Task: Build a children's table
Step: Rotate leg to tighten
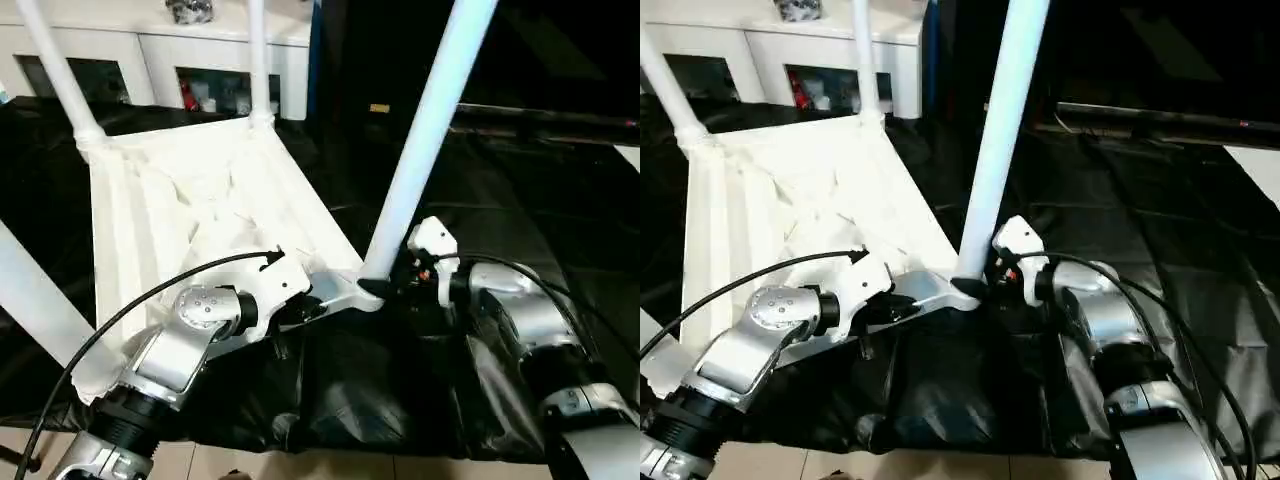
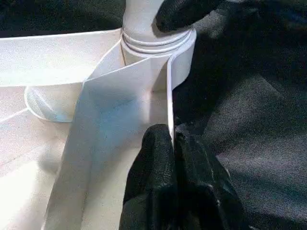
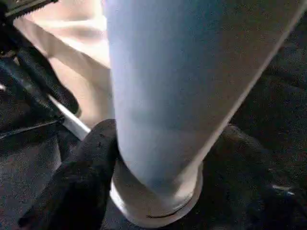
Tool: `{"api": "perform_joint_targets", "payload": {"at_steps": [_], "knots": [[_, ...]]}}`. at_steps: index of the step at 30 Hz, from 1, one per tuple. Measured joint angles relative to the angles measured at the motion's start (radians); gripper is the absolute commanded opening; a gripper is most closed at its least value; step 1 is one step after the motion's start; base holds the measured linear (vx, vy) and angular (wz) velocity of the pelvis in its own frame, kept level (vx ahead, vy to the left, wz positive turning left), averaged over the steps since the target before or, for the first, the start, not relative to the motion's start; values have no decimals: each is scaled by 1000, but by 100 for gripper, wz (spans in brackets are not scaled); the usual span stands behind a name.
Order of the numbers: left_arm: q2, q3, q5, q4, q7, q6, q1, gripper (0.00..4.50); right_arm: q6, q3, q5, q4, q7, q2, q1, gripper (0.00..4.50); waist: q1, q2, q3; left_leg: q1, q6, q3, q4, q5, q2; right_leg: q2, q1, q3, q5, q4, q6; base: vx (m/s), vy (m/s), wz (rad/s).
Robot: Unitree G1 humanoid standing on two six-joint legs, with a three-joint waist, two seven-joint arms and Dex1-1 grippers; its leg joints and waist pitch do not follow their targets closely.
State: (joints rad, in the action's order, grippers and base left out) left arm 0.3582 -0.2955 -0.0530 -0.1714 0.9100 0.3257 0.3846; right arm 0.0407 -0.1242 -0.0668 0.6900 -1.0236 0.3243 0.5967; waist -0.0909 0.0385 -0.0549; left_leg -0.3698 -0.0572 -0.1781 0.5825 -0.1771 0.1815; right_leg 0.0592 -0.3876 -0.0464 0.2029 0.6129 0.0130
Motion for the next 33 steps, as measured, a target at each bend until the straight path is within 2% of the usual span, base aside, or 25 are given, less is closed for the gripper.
{"api": "perform_joint_targets", "payload": {"at_steps": [5, 7, 12, 16, 19, 24, 26, 27, 28, 32, 33], "knots": [[19, 0, 8, 0, 1, -1, 0, 0, -14, -3, 0, 45, -10, -20, 22, 262, 4, 2, -1, 1, 0, 0, 1, 0, 0, 0, 0, 0, 0, 2, 0, 0, 0, 0], [28, 0, 9, 0, 3, -1, 0, 0, -26, -3, -1, 62, -14, -26, 28, 233, 4, 4, 0, 1, 0, 0, 1, 0, 1, 0, 0, 0, 0, 3, 0, 0, 0, 0], [42, 0, 10, 4, 12, 4, 0, 0, -31, -2, -6, 70, -12, -38, 28, 213, 4, 6, 0, 2, 0, 0, 2, 0, 1, 0, 0, 0, 0, 4, 0, 0, 0, 0], [19, 4, -8, -5, -46, 12, 2, 0, -8, 29, -15, 11, 114, -98, -34, 205, 5, 5, 1, 5, -1, 0, 2, 0, 1, 0, 2, 0, -1, 4, 1, 0, 0, 0], [-31, 4, -27, -28, -108, 25, 11, 0, 7, 58, -13, -40, 257, -156, -83, 204, 5, 4, 1, 8, -1, 0, 2, 0, 1, 0, 4, 1, -2, 4, 2, 0, 0, 0], [-102, 9, -61, -63, -202, 65, 32, 0, 43, 103, 11, -76, 505, -267, -111, 202, 9, 0, 2, 13, -1, 0, 0, 0, 1, 0, 7, 1, 1, 1, -2, 0, 0, 0], [-131, 7, -70, -78, -242, 84, 43, 0, 59, 118, 31, -78, 624, -317, -106, 201, 16, -4, 2, 14, -1, 0, 0, 0, 0, 0, 6, 1, 1, -1, -3, 0, 0, 0], [-143, 7, -74, -82, -264, 88, 44, 0, 72, 120, 38, -70, 675, -335, -92, 201, 24, -6, 2, 14, -1, 1, 0, 0, 0, 0, 6, 1, 1, -2, -3, 0, 0, 0], [-149, 7, -77, -85, -275, 89, 44, 0, 80, 123, 39, -62, 698, -346, -82, 201, 30, -6, 3, 14, -1, 1, 0, 0, -1, 0, 6, 1, 1, -2, -3, 0, 0, 0], [-156, 7, -79, -89, -282, 89, 44, 0, 82, 129, 39, -62, 711, -355, -80, 201, 31, -5, 3, 14, -1, 2, -1, 0, -1, 0, 6, 1, 1, -3, -3, 0, 0, 0], [-155, 7, -79, -89, -281, 87, 44, 0, 82, 129, 38, -63, 711, -355, -80, 257, 32, -5, 3, 14, -1, 2, -2, 0, -2, 0, 5, 1, 1, -3, -3, 0, 0, 0]]}}
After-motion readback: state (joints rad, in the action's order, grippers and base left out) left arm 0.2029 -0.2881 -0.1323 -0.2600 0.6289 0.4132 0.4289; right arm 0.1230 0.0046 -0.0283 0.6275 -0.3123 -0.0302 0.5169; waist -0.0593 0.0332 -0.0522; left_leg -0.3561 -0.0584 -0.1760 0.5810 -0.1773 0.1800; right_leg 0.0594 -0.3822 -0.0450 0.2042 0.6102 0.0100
